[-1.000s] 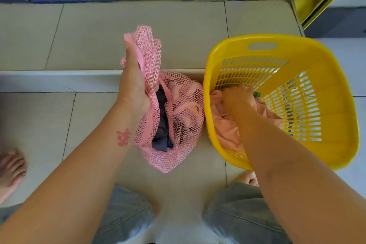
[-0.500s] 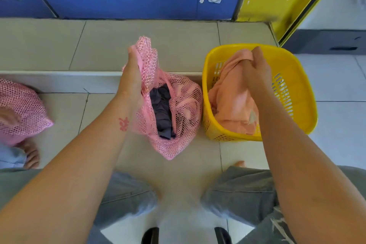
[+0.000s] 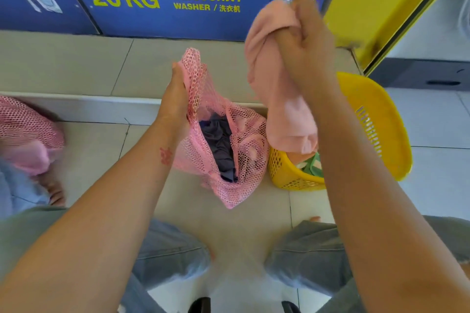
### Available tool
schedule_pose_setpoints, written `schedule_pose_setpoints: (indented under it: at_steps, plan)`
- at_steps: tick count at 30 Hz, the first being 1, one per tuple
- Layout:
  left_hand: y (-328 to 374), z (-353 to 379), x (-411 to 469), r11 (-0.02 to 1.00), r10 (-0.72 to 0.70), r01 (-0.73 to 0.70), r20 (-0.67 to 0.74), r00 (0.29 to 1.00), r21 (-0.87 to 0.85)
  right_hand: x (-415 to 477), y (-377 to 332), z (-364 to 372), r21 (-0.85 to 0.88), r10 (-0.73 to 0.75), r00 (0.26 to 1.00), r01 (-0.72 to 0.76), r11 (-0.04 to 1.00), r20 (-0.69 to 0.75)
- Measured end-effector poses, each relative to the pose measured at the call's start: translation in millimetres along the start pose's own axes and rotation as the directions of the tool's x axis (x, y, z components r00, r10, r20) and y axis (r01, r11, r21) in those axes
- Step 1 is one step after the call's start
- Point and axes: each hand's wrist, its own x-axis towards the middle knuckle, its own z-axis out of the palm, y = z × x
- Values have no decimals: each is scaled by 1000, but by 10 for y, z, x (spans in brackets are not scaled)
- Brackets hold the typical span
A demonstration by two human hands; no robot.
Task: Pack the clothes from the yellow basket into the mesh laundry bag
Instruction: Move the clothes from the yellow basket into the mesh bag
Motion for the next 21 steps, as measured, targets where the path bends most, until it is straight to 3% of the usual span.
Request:
schedule_pose_setpoints:
  at_steps: [3, 9, 12, 16, 18, 21]
  plan:
    - [30, -13, 6, 1000, 12, -11, 29, 999, -24, -238, 80, 534, -90, 16, 985, -1, 996, 171]
    - [42, -23, 57, 988, -16, 25, 59, 998, -150, -661, 472, 1234, -417, 54, 900, 147, 897, 432]
    - [48, 40, 52, 986, -44, 63, 121, 992, -156, -773, 634, 1451, -553, 146, 818, 233, 800, 556]
    - [65, 93, 61, 985, -46, 70, 151, 988, -157, -793, 730, 1517, -689, 367, 653, 340, 640, 662]
    - [57, 92, 69, 984, -40, 66, 155, 987, -165, -751, 724, 1461, -695, 353, 674, 337, 635, 649]
    - [46, 75, 77, 986, -21, 46, 154, 988, -163, -627, 659, 1227, -640, 179, 796, 306, 705, 578]
